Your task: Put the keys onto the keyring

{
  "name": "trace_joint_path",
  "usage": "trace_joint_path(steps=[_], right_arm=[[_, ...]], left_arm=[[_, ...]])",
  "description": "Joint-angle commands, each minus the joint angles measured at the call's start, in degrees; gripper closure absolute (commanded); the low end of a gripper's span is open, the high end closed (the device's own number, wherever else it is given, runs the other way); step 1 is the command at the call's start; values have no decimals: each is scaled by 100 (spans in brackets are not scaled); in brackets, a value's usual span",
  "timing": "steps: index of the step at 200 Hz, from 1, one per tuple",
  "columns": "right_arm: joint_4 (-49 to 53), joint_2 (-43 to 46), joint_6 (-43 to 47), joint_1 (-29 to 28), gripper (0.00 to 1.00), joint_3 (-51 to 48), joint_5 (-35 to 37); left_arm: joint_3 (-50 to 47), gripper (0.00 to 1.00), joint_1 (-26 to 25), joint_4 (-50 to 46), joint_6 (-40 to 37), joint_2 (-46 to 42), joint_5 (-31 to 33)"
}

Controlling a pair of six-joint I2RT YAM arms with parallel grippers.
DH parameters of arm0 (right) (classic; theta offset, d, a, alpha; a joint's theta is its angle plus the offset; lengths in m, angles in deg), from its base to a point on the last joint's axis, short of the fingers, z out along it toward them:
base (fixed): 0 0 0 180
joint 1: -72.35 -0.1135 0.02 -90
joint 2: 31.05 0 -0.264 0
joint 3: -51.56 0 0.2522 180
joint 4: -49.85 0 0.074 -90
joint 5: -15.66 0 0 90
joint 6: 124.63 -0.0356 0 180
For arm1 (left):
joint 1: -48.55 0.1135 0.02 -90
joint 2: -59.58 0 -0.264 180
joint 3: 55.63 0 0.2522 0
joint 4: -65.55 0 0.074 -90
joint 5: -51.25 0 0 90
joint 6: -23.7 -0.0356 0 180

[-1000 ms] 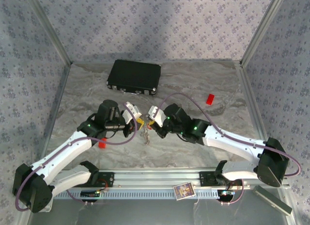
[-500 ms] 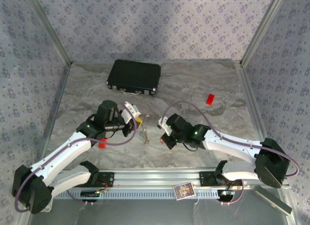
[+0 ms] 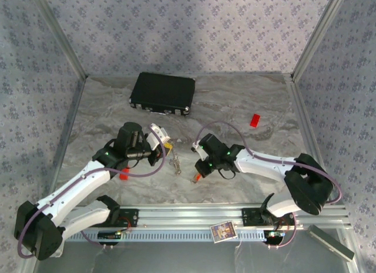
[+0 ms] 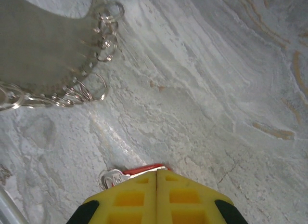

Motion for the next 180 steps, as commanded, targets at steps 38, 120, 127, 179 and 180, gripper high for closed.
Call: trace_joint_path(steps=[38,120,127,179,180], right_arm=[[768,280,-359,-755,69,98,138],[690,-512,-758,-1445,64,514,1112],[678,-601,-789,-1478,63,559,1132],[900,-1085,-943,-1524,66,878,1394],[903,-1095,-949,-1521,66,889,1395]], left_arm=[[-103,100,-37,63,-35,-142,192],[-295,100,-6,-109,328,-625,1266],[-310,100,-1,-101,333,-676,1325],[-341,100,48,-63,320,-793,1393],[-341,100,45,-60,317,-793,1397]])
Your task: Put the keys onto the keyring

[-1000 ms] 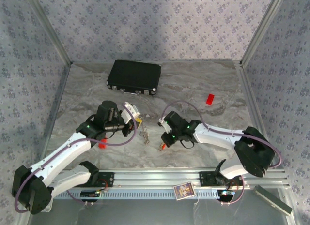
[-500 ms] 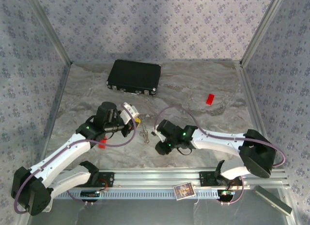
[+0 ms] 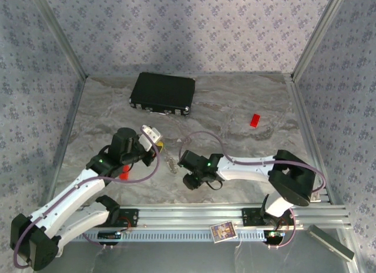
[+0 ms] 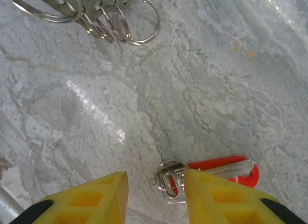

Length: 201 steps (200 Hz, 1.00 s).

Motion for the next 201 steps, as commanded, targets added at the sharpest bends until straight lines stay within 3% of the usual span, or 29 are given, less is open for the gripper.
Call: trace_joint_path(steps=[1,71,135,201], right_arm=[[295,-187,-224,-16,66,249,274],[837,-545,-152,-161,70,572,513],[1100,-310,-179,-152,90,557,782],[766,9,-234,42,96,369,221]], left_arm=[[0,100,30,44,73,-109,96],[-3,100,36,81,75,-87,57],[27,100,34,99,78,-81,48],[29,100,40,147,41,-48,6]])
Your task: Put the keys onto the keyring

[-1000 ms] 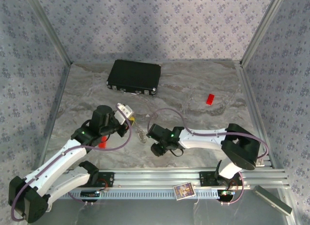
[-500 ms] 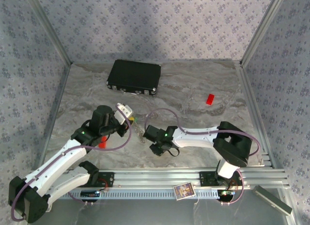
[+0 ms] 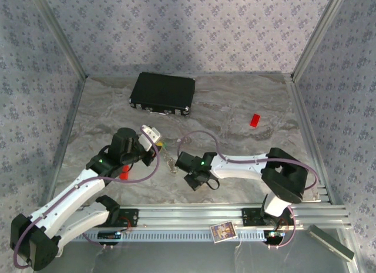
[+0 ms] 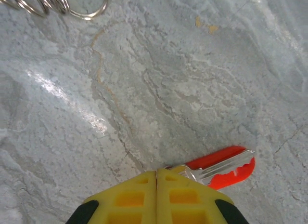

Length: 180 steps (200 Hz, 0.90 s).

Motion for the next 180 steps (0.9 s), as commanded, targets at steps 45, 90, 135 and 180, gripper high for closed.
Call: trace_joint_path(steps=[45,90,135,180], right_arm=[[-596,615,-68,581,96,-496,-965],[-832,513,-121,687,96,-595,-1268],[-868,350,-125,766,96,-603,-1334],[-926,230,-136,851,95,-619,-1433]], left_arm=[[9,100,34,182,40,-47,-57],[3,100,36,192,40,-39,-64],[3,100,35,202,29,-18,-66],[3,100,42,227,24,14,-75]])
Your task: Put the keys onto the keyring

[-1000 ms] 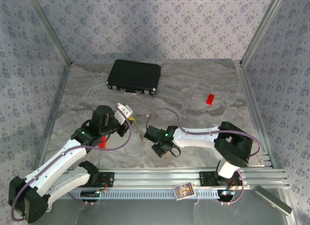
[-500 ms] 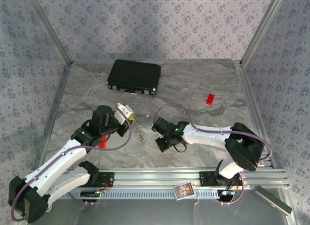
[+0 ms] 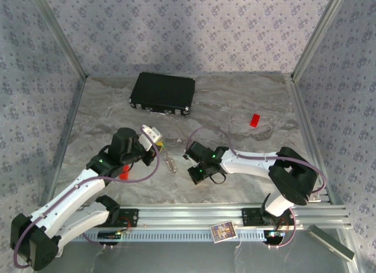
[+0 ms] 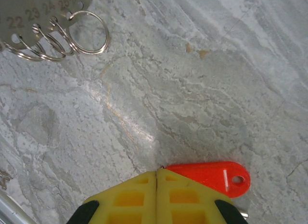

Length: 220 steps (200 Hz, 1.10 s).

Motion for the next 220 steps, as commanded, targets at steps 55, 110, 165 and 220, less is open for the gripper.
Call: trace_joint_path(steps=[55,110,165,220], right_arm=[[10,-194,-85,62,94,-64,-44],[123,-165,-65,52,80,5,38],[561,-201,73,-152,72,322,550],[1022,-538,137,-464,68,705,1104]], left_arm=[[-6,100,34,181,23,-2,-77],[3,100,36,186,-1,-3,-75],[-6,100,36,180,0,-4,-74],[-22,100,38,181,-5,-8,-61]])
